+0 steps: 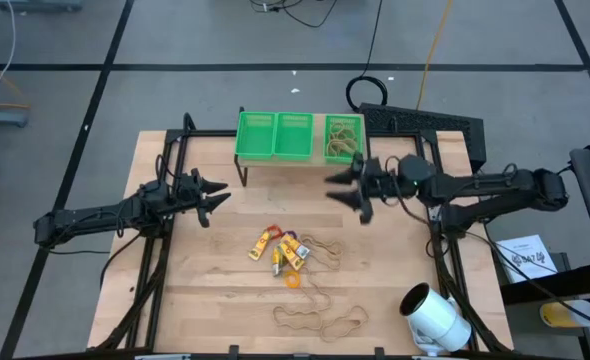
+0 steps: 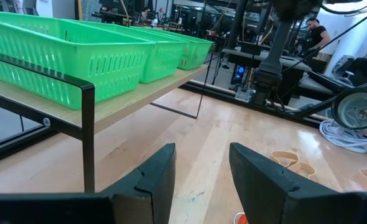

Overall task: Pick & Place Office Desk Supplies
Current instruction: Put the brown rubber band into the right green bin on the shelf

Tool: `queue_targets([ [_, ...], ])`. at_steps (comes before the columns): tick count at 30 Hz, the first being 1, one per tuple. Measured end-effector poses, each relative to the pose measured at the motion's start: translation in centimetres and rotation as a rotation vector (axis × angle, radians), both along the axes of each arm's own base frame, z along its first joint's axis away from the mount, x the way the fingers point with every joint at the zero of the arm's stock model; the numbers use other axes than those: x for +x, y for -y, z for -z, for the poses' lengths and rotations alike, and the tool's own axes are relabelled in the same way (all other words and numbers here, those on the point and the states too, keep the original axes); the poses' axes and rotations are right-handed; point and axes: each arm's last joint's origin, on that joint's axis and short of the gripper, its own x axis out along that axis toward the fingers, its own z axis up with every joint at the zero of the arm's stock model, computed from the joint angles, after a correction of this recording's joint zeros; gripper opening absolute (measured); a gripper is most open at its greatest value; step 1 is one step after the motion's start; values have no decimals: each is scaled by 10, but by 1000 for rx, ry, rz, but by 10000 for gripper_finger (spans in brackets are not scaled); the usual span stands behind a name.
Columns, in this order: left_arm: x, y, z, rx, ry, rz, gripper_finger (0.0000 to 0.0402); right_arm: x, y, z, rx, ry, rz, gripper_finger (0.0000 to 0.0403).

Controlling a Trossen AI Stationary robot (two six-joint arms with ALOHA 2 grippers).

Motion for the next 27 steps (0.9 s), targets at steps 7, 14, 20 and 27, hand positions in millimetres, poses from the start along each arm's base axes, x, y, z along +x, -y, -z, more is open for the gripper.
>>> queue_targets([
  [7,0,0,0,0,0,0,159,3,-72,-8,-144,236,-251,238],
  [14,0,0,0,0,0,0,159,-1,-144,2,-240,381,-425,306],
  [20,0,0,0,0,0,0,159,5,-189,-9,-255,126,-301,309],
  [27,0,0,0,0,-1,0,159,24,-233,5,-283,-417,-165,298],
])
